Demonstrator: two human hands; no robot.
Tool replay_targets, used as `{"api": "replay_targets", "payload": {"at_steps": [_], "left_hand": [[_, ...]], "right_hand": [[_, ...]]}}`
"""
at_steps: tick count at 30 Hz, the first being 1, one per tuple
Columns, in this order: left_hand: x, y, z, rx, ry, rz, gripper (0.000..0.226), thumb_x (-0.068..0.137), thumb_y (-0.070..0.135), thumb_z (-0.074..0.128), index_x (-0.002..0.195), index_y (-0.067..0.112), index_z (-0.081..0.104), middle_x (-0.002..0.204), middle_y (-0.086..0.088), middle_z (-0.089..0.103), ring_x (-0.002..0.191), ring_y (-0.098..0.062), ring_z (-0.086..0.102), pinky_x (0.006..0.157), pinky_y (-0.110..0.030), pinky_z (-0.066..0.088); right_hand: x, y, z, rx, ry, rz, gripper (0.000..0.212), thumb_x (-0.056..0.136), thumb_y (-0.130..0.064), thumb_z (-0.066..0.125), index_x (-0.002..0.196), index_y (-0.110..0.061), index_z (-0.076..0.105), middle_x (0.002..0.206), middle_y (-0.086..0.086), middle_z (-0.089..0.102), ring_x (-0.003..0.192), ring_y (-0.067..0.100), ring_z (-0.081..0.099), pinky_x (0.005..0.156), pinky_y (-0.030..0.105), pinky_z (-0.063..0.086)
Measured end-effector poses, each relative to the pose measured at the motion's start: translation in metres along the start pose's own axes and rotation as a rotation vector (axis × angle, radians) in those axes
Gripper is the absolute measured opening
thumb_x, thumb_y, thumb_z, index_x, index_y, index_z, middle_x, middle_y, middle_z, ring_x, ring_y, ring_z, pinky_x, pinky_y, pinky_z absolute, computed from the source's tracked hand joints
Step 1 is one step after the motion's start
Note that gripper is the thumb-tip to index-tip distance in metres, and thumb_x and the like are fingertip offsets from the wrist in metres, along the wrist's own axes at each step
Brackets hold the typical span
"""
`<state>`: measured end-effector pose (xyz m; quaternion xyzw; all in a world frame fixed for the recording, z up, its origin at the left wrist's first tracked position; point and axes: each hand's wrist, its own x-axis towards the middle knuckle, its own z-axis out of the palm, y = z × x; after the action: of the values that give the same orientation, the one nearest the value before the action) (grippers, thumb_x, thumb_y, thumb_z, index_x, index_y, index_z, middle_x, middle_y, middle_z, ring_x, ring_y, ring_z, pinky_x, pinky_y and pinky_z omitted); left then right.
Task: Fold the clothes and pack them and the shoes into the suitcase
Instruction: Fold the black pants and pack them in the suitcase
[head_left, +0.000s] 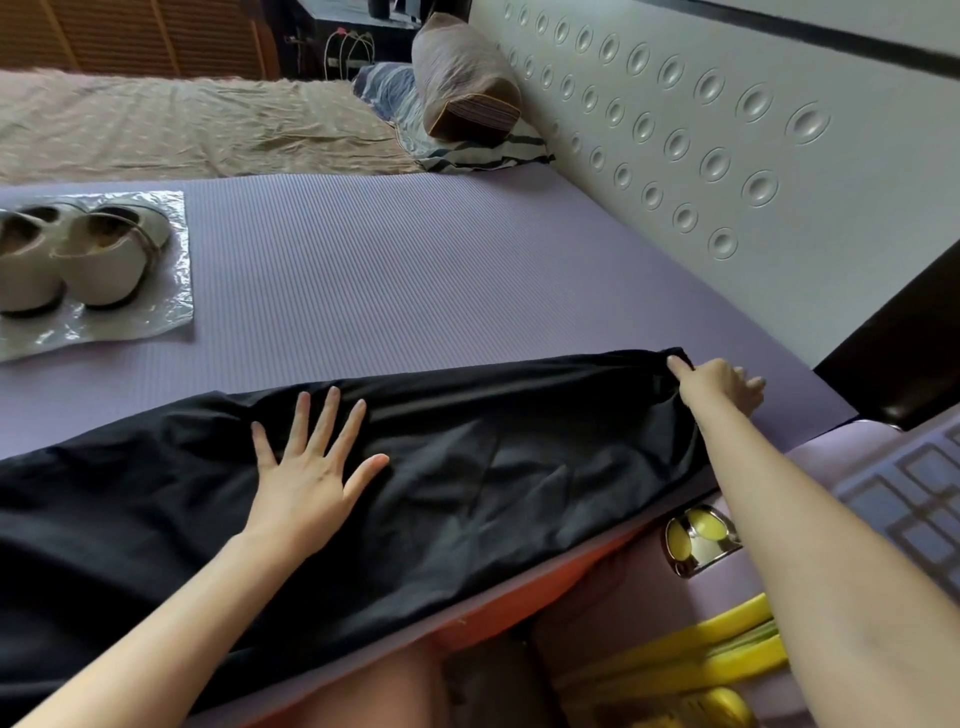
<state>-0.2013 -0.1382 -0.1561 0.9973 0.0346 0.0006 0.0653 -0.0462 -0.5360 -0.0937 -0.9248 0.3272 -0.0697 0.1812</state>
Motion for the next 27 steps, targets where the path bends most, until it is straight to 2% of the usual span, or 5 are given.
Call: {"api": "replay_targets", "payload": {"at_steps": [3, 13, 17, 22, 27], "left_hand": [[0.002, 0.004, -0.002, -0.006, -0.003, -0.013, 0.103, 0.056, 0.081, -0.028, 0.146, 0.033, -0.012, 0.154, 0.006, -0.022, 0.139, -0.017, -0.029, 0.108, -0.058, -0.014], [-0.003, 0.010, 0.003, -0.087, -0.038, -0.012, 0.094, 0.052, 0.085, -0.029, 0.137, 0.048, -0.019, 0.149, 0.013, -0.026, 0.137, -0.012, -0.031, 0.109, -0.057, -0.015], [-0.002, 0.011, 0.001, -0.084, -0.101, 0.006, 0.098, 0.047, 0.087, -0.029, 0.136, 0.046, -0.022, 0.146, 0.013, -0.031, 0.135, -0.012, -0.033, 0.107, -0.058, -0.018], [0.000, 0.010, -0.013, -0.182, -0.167, -0.024, 0.070, 0.086, 0.070, 0.013, 0.147, 0.041, -0.006, 0.156, 0.008, -0.018, 0.141, -0.015, -0.025, 0.108, -0.056, -0.016], [-0.025, 0.008, -0.028, -0.552, 0.109, 0.004, 0.053, 0.097, 0.042, 0.034, 0.147, 0.029, 0.024, 0.156, 0.005, 0.016, 0.144, -0.007, 0.000, 0.116, -0.037, -0.003]], "right_hand": [[-0.001, 0.002, 0.005, -0.073, 0.091, -0.126, 0.056, 0.093, -0.053, 0.046, 0.122, -0.007, 0.058, 0.129, 0.019, 0.052, 0.124, 0.036, 0.034, 0.101, 0.039, 0.026], [-0.006, -0.009, 0.002, 0.130, 0.027, -0.095, 0.040, 0.092, -0.037, 0.058, 0.116, -0.006, 0.053, 0.122, 0.019, 0.058, 0.121, 0.036, 0.041, 0.095, 0.041, 0.035], [-0.017, -0.020, -0.025, 0.162, 0.006, -0.177, 0.036, 0.091, -0.038, 0.059, 0.111, -0.010, 0.049, 0.115, 0.015, 0.060, 0.101, 0.034, 0.056, 0.077, 0.037, 0.039], [-0.053, -0.043, -0.063, 0.009, 0.058, -0.432, 0.041, 0.085, -0.046, 0.064, 0.104, -0.013, 0.052, 0.105, 0.012, 0.064, 0.096, 0.032, 0.059, 0.071, 0.031, 0.035], [-0.122, -0.083, -0.077, -0.081, -0.156, -0.637, 0.044, 0.084, -0.036, 0.062, 0.114, -0.010, 0.043, 0.110, 0.010, 0.061, 0.099, 0.032, 0.059, 0.075, 0.035, 0.042]]}}
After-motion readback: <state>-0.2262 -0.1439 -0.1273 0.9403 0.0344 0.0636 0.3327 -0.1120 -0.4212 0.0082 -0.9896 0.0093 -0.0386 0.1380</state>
